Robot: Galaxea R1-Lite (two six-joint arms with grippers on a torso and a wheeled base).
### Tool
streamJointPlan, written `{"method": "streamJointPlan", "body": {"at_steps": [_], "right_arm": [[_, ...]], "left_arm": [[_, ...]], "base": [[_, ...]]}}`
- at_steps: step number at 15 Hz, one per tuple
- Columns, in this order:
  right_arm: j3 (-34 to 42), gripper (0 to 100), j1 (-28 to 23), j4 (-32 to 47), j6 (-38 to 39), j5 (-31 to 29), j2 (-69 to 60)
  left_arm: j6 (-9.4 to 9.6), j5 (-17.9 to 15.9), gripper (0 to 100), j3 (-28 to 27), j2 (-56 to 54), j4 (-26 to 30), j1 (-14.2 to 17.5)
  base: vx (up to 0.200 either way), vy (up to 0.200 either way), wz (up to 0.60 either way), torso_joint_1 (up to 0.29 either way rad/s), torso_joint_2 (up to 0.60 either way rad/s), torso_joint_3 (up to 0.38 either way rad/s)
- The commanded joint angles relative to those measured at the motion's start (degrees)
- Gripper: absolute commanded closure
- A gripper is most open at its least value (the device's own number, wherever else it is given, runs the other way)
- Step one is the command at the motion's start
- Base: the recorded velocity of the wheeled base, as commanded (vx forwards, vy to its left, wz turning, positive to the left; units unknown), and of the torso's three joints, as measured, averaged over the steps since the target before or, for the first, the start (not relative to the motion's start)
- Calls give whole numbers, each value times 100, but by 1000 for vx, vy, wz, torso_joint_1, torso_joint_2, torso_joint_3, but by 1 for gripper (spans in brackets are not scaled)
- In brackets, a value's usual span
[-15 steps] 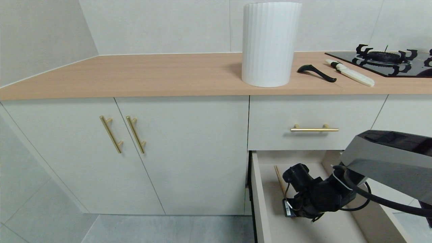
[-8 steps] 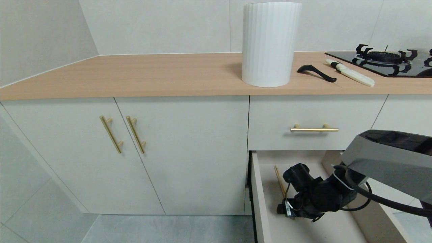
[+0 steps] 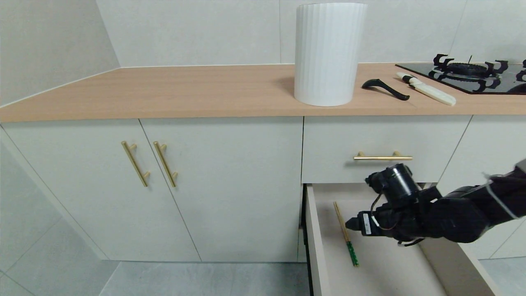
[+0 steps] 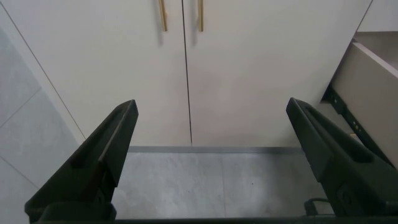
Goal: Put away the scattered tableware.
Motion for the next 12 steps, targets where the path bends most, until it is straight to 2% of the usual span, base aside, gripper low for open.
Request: {"method": "streamJointPlan", "body": {"at_steps": [1,6,12], "right_arm": [[114,0,-110,79,-109,-26,-1360],[229,0,-348,36,-724,-342,-2168],[229,0,-392,27,-750,-360,-2221]], "left_arm": [[0,1,0,0,9,0,2],[0,1,0,0,0,0,2],[0,1,0,0,9,0,2]], "base": [[0,0,0,0,0,0],[0,0,0,0,0,0],[0,0,0,0,0,0]]}}
